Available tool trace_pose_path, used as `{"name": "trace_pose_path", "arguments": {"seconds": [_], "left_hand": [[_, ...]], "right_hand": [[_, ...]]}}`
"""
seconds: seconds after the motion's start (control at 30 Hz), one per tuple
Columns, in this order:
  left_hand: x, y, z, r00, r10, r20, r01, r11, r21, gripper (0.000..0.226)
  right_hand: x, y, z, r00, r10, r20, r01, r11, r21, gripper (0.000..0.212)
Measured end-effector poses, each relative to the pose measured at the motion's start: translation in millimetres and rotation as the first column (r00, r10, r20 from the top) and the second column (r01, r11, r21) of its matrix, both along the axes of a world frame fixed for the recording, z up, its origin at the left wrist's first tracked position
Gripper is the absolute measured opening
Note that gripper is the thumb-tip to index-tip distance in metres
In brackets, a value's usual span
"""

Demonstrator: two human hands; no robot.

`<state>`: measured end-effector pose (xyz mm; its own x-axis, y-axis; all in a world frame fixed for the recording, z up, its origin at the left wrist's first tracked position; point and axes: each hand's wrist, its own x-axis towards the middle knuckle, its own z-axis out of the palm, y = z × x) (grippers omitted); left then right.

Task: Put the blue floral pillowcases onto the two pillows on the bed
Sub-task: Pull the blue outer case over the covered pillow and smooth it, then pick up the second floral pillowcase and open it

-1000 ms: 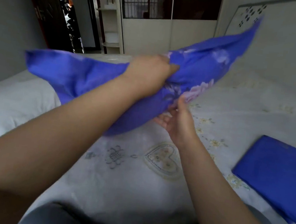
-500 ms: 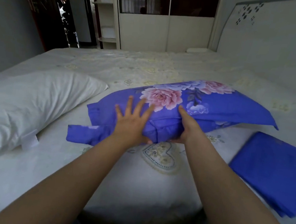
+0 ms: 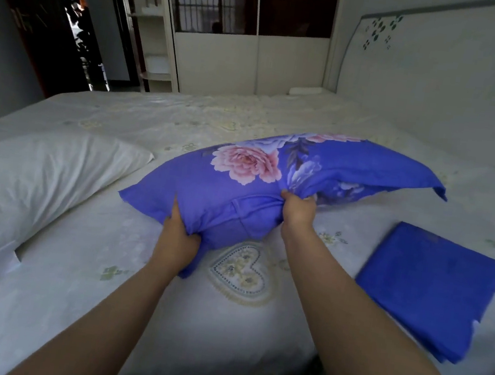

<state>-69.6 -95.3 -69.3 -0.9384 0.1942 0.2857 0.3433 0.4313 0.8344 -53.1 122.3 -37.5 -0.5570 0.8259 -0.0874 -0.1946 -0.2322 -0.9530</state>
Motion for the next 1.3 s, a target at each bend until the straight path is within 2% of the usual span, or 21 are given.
{"name": "trace_pose_path", "arguments": {"seconds": [0.07, 0.13, 0.23, 0.3, 0.37, 0.4, 0.47, 0.53, 0.6, 0.63, 0.73, 0.83, 0.93, 1.0, 1.07, 1.13, 1.17, 1.2, 1.23, 1.27, 1.3], "left_hand": [[1, 29, 5, 0.995, -0.075, -0.069, 0.073, 0.997, -0.031, 0.088], [0, 63, 20, 0.975, -0.162, -0.154, 0.152, 0.985, -0.077, 0.09], [-11, 113, 58, 0.886, -0.363, -0.288, 0.32, 0.929, -0.186, 0.101], [-29, 143, 71, 0.858, -0.48, -0.182, 0.393, 0.842, -0.37, 0.111], [-42, 168, 69, 0.849, -0.525, -0.061, 0.371, 0.674, -0.639, 0.112], [-44, 176, 66, 0.842, -0.539, -0.024, 0.355, 0.588, -0.727, 0.11], [-38, 187, 50, 0.83, -0.554, 0.065, 0.391, 0.495, -0.776, 0.104], [-29, 187, 29, 0.826, -0.544, 0.148, 0.436, 0.451, -0.779, 0.095], [-21, 178, 11, 0.827, -0.521, 0.212, 0.462, 0.416, -0.783, 0.088], [-19, 173, 3, 0.823, -0.517, 0.237, 0.474, 0.393, -0.788, 0.084], [-13, 162, -10, 0.815, -0.493, 0.305, 0.51, 0.361, -0.78, 0.075], [-5, 152, -14, 0.808, -0.497, 0.317, 0.537, 0.4, -0.743, 0.068], [-1, 141, -15, 0.809, -0.501, 0.308, 0.576, 0.57, -0.586, 0.06], [4, 134, -11, 0.822, -0.483, 0.302, 0.567, 0.745, -0.352, 0.05], [9, 127, -4, 0.831, -0.418, 0.367, 0.477, 0.875, -0.084, 0.046], [7, 114, 5, 0.723, -0.42, 0.549, 0.342, 0.908, 0.244, 0.048], [2, 107, 7, 0.667, -0.435, 0.605, 0.263, 0.897, 0.355, 0.052], [-4, 99, 9, 0.652, -0.434, 0.622, 0.209, 0.891, 0.404, 0.055], [-10, 80, 9, 0.693, -0.385, 0.609, 0.177, 0.91, 0.374, 0.053], [-14, 72, 9, 0.756, -0.325, 0.568, 0.172, 0.936, 0.306, 0.049], [-18, 59, 8, 0.816, -0.261, 0.516, 0.172, 0.962, 0.213, 0.044]], "right_hand": [[-1, 24, 17, 0.996, -0.068, -0.052, 0.074, 0.991, 0.111, 0.046], [-5, 54, 38, 0.988, -0.115, -0.106, 0.131, 0.978, 0.165, 0.051], [-8, 100, 75, 0.987, -0.018, -0.158, 0.042, 0.988, 0.151, 0.088], [-6, 130, 84, 1.0, 0.006, -0.011, -0.004, 0.973, 0.232, 0.107], [0, 146, 71, 0.973, -0.03, 0.231, -0.074, 0.9, 0.429, 0.098], [1, 151, 59, 0.96, -0.047, 0.277, -0.108, 0.848, 0.519, 0.093], [7, 154, 34, 0.917, -0.118, 0.381, -0.166, 0.755, 0.634, 0.088], [17, 158, 9, 0.73, -0.268, 0.628, -0.304, 0.696, 0.65, 0.082], [34, 158, -12, 0.436, -0.368, 0.821, -0.426, 0.72, 0.548, 0.077], [44, 159, -24, 0.334, -0.375, 0.865, -0.434, 0.753, 0.494, 0.075], [69, 160, -58, 0.211, -0.399, 0.892, -0.385, 0.805, 0.452, 0.065], [91, 158, -68, 0.232, -0.498, 0.835, -0.427, 0.719, 0.548, 0.049], [98, 154, -54, 0.324, -0.487, 0.811, -0.429, 0.689, 0.585, 0.03], [92, 136, -38, 0.441, -0.44, 0.782, -0.41, 0.676, 0.612, 0.03], [81, 104, -24, 0.606, -0.342, 0.718, -0.428, 0.62, 0.657, 0.033], [71, 63, -11, 0.732, -0.074, 0.677, -0.548, 0.527, 0.65, 0.035], [70, 43, -5, 0.713, 0.127, 0.689, -0.656, 0.468, 0.592, 0.037], [70, 23, 1, 0.62, 0.32, 0.716, -0.776, 0.384, 0.501, 0.039], [68, 0, 4, 0.478, 0.474, 0.739, -0.878, 0.28, 0.388, 0.038], [70, -9, 7, 0.348, 0.57, 0.744, -0.937, 0.227, 0.264, 0.033], [69, -16, 6, 0.271, 0.638, 0.721, -0.962, 0.212, 0.173, 0.026]]}}
